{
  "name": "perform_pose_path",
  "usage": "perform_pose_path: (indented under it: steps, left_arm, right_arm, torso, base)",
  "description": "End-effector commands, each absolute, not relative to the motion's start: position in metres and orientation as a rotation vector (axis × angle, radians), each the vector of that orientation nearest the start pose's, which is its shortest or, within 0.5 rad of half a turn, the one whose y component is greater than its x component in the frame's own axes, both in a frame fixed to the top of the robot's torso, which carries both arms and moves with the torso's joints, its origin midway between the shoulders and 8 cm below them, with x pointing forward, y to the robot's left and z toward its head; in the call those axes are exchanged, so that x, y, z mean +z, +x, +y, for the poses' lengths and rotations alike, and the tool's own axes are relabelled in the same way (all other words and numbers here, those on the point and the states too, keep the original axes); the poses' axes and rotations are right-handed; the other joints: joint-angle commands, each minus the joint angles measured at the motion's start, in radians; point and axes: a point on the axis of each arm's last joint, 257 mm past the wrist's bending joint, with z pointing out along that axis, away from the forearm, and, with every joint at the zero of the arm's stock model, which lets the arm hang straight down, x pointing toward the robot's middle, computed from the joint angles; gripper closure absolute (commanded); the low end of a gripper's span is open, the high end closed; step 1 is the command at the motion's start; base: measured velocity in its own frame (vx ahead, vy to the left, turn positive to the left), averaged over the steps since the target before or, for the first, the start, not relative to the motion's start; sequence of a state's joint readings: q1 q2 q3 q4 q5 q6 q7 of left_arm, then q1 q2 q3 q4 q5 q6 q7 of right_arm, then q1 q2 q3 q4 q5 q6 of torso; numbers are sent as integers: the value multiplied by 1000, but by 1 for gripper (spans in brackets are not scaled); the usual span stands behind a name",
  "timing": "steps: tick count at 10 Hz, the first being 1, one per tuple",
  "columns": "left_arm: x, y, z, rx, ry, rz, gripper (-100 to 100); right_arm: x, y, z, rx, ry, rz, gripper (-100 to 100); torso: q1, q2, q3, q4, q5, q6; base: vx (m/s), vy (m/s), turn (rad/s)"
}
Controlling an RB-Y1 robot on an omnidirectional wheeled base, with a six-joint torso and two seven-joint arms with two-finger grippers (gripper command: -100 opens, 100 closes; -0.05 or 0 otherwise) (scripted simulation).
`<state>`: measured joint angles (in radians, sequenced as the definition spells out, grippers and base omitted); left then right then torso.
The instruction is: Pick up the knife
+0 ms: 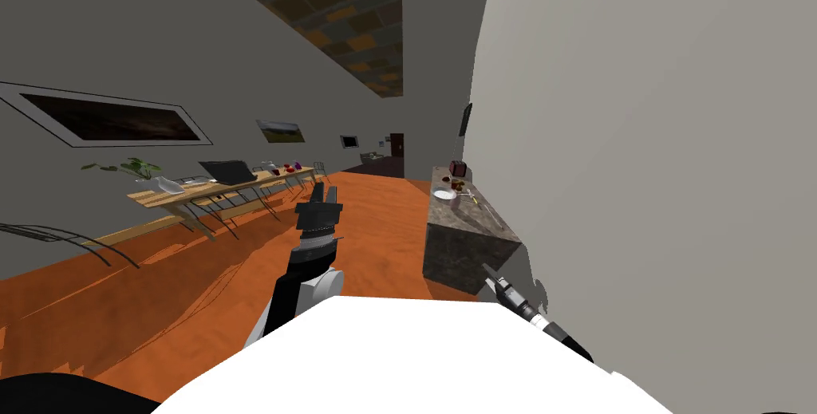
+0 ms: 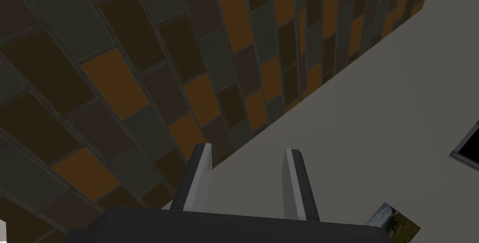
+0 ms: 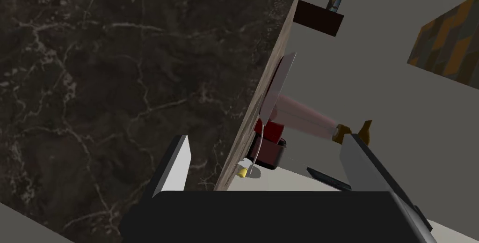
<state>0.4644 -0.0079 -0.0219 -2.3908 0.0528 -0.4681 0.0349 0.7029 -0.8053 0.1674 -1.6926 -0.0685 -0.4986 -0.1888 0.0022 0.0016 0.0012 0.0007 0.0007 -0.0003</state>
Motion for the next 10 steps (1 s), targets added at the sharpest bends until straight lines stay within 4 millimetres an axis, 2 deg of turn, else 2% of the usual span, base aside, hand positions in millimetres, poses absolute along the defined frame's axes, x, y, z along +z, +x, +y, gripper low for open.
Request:
perform_pose_path:
  steps: [1, 2, 3, 4, 5, 6, 7, 8, 9, 10]
  left_arm:
    - [78, 326, 271, -1430, -618, 487, 0]
    - [78, 326, 271, -1430, -618, 487, 0]
    - [78, 326, 271, -1430, -618, 487, 0]
    - [78, 326, 271, -1430, -618, 487, 0]
    - [78, 326, 271, -1430, -618, 487, 0]
    - [78, 326, 271, -1430, -618, 487, 0]
    - [78, 326, 271, -1430, -618, 487, 0]
    - [78, 326, 271, -1430, -618, 488, 0]
    - [78, 326, 271, -1430, -618, 487, 0]
    - [78, 326, 271, -1429, -618, 488, 0]
  right_arm:
    - [-336, 270, -372, 1001, 919, 1814, -100]
    - [-358, 248, -393, 936, 973, 1869, -100]
    - [-356, 248, -398, 923, 949, 1892, -100]
    - [-374, 226, -419, 858, 995, 1946, -100]
    - [-373, 225, -426, 841, 979, 1966, -100]
    - [-386, 202, -447, 773, 1016, 2019, -100]
    - [-387, 201, -455, 753, 1007, 2035, -100]
    - [-397, 178, -477, 682, 1043, 2083, -100]
    - [-396, 176, -484, 662, 1032, 2099, -100]
    - [-402, 155, -506, 591, 1057, 2146, -100]
  torso:
    - [0, 0, 0, 0, 0, 0]
    - [-1, 0, 0, 0, 0, 1]
    - [-1, 0, 0, 0, 0, 0]
    - [-1, 0, 0, 0, 0, 1]
    - [-1, 0, 0, 0, 0, 0]
    - [-2, 0, 0, 0, 0, 1]
    - [-1, 0, 0, 0, 0, 0]
    - [-2, 0, 0, 0, 0, 1]
    - [-1, -1, 0, 0, 0, 0]
    - [-2, -1, -1, 0, 0, 1]
  base:
    - [-8, 46, 108]
    - [-20, 55, 214]
    - [-11, 42, 145]
    - [-8, 47, 274]
    - [-4, 34, 106]
    - [-8, 52, 248]
    - [-2, 36, 111]
    - [5, 46, 265]
    - [9, 27, 113]
    - [10, 29, 183]
